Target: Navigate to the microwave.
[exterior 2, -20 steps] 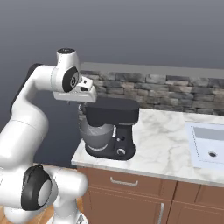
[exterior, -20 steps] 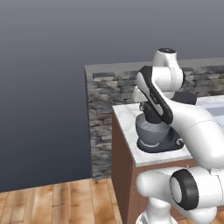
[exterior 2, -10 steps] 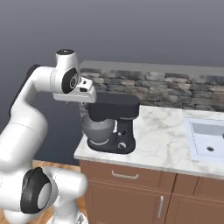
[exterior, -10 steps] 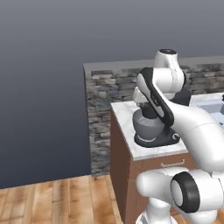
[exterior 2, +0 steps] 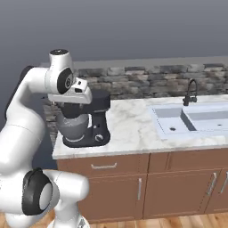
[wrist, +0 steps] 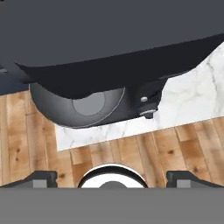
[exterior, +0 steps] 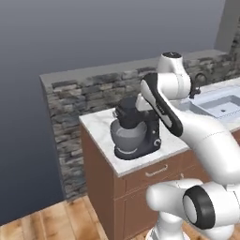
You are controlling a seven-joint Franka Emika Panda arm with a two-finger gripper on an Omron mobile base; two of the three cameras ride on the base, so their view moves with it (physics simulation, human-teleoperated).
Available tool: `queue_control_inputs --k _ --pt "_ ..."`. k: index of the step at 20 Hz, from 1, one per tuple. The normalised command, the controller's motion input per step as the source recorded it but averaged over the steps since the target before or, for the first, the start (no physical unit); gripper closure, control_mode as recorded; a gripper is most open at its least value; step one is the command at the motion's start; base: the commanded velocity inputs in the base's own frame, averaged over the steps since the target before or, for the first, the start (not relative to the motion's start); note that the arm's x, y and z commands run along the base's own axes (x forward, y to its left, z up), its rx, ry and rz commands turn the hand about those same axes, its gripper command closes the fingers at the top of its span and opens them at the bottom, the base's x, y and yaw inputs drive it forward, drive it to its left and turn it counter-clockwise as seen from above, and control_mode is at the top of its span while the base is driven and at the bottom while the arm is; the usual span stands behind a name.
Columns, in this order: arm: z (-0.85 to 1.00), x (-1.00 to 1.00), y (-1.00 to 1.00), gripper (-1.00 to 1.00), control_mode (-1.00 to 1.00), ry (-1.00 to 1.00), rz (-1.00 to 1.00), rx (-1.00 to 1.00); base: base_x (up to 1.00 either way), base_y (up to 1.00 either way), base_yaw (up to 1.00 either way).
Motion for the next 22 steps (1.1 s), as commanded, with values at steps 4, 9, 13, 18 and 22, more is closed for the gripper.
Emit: queue_control_inputs --k 4,9,13,18,22 --pt "0.00 0.00 0.00 -1.00 1.00 0.00 0.00 0.00 0.00 -0.29 -0.64" --pt "0.00 0.00 0.00 -1.00 1.00 0.00 0.00 0.00 0.00 -0.37 -0.65" --pt "0.00 0.00 0.00 -1.00 1.00 0.00 0.00 0.00 0.00 -0.42 -0.64" --pt "0.00 0.00 0.00 -1.00 1.00 0.00 0.00 0.00 0.00 -0.46 -0.61" --pt "0.00 0.00 0.00 -1.00 1.00 0.00 0.00 0.00 0.00 -0.41 -0.62"
